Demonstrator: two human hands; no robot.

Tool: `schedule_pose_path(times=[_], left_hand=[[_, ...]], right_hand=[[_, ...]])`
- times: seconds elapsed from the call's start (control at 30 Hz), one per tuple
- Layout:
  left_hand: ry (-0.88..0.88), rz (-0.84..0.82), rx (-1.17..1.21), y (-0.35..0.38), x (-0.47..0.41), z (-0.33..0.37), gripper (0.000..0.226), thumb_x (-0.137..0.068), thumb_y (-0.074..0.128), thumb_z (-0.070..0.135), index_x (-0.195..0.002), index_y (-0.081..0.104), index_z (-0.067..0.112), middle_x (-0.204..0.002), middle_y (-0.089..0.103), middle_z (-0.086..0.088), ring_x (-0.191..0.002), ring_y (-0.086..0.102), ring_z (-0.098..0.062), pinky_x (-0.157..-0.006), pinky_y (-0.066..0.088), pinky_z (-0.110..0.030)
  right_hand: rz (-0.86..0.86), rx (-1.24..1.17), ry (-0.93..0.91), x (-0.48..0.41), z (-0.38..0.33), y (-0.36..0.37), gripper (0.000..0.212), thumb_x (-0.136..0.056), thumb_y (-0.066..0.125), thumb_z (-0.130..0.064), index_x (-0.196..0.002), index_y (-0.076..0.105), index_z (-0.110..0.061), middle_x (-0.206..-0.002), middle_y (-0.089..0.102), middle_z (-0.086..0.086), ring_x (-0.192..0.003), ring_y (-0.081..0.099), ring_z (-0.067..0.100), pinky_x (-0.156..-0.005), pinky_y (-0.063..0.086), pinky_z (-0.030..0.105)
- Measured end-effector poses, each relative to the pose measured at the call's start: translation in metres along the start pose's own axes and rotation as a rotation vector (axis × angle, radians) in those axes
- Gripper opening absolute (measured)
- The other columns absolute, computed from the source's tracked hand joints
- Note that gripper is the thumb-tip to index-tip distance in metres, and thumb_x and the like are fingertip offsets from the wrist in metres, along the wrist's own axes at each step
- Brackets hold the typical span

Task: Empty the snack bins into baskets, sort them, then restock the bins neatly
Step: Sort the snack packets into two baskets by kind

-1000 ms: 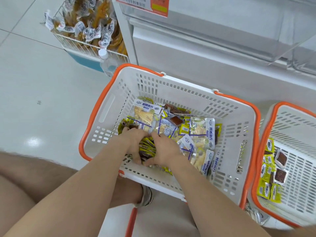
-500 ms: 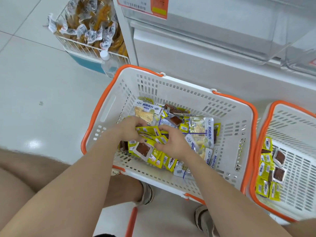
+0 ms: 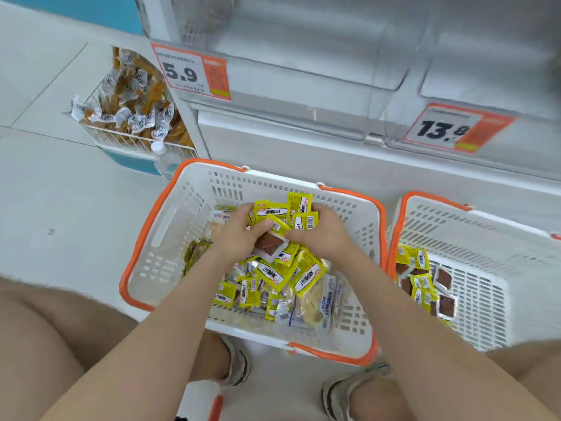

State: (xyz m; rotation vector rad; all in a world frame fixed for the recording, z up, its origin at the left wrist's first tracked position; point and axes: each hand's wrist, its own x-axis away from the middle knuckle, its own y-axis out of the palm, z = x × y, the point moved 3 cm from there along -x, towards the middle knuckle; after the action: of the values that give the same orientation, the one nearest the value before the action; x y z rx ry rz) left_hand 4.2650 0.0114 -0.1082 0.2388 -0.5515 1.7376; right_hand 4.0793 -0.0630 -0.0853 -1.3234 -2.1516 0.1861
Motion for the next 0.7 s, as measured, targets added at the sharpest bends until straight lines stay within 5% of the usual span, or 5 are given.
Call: schedule_pose_path(times=[0.07,0.13,0.33,0.53,0.7], left_hand=[[0.069,0.006,-0.039,0.021,0.011,0.023,0.032,-0.101,0.068,0.035,-0.126,0.047,0.036,-0.108,0.057,0.018,-0.091,0.058,0.007,-0.074,0.054,-0.021],[0.101,0.008,-0.097,0.046,0.017,0.041,0.03,-0.104,0.064,0.027,-0.127,0.046,0.035,-0.104,0.058,0.018,-0.085,0.061,0.005,-0.063,0.048,-0.016],[0.109,-0.067,-0.02,0.109,0.026,0.088,0.028,-0.096,0.072,0.033,-0.123,0.064,0.031,-0.114,0.075,-0.001,-0.092,0.077,-0.023,-0.08,0.064,-0.054],[0.112,-0.114,-0.026,0.208,0.039,0.13,0.043,-0.092,0.068,0.047,-0.131,0.055,0.032,-0.125,0.068,0.0,-0.105,0.072,-0.029,-0.092,0.059,-0.052],[-0.087,-0.298,0.004,0.29,0.046,0.133,0.047,-0.094,0.056,0.032,-0.138,0.052,0.015,-0.116,0.07,-0.013,-0.092,0.071,-0.03,-0.078,0.06,-0.046]], right_hand=[[-0.012,0.015,0.014,0.008,-0.004,-0.023,0.042,-0.061,0.09,-0.022,-0.101,0.075,-0.024,-0.088,0.08,-0.005,-0.083,0.077,0.015,-0.083,0.063,0.046],[0.007,0.005,0.038,0.02,-0.005,-0.049,0.035,-0.065,0.088,-0.013,-0.098,0.078,-0.022,-0.086,0.08,-0.003,-0.081,0.077,0.016,-0.082,0.064,0.046],[0.095,-0.022,0.079,0.07,-0.003,-0.131,0.027,-0.077,0.087,-0.006,-0.095,0.073,-0.02,-0.084,0.077,-0.002,-0.08,0.075,0.02,-0.075,0.063,0.039],[0.295,-0.097,0.182,0.105,0.035,-0.215,0.053,-0.066,0.091,-0.018,-0.114,0.069,-0.025,-0.105,0.077,0.0,-0.094,0.075,0.021,-0.084,0.063,0.044],[0.478,-0.256,0.315,0.121,0.095,-0.255,0.026,-0.07,0.079,-0.005,-0.093,0.071,-0.013,-0.085,0.077,0.005,-0.08,0.074,0.027,-0.079,0.063,0.052]])
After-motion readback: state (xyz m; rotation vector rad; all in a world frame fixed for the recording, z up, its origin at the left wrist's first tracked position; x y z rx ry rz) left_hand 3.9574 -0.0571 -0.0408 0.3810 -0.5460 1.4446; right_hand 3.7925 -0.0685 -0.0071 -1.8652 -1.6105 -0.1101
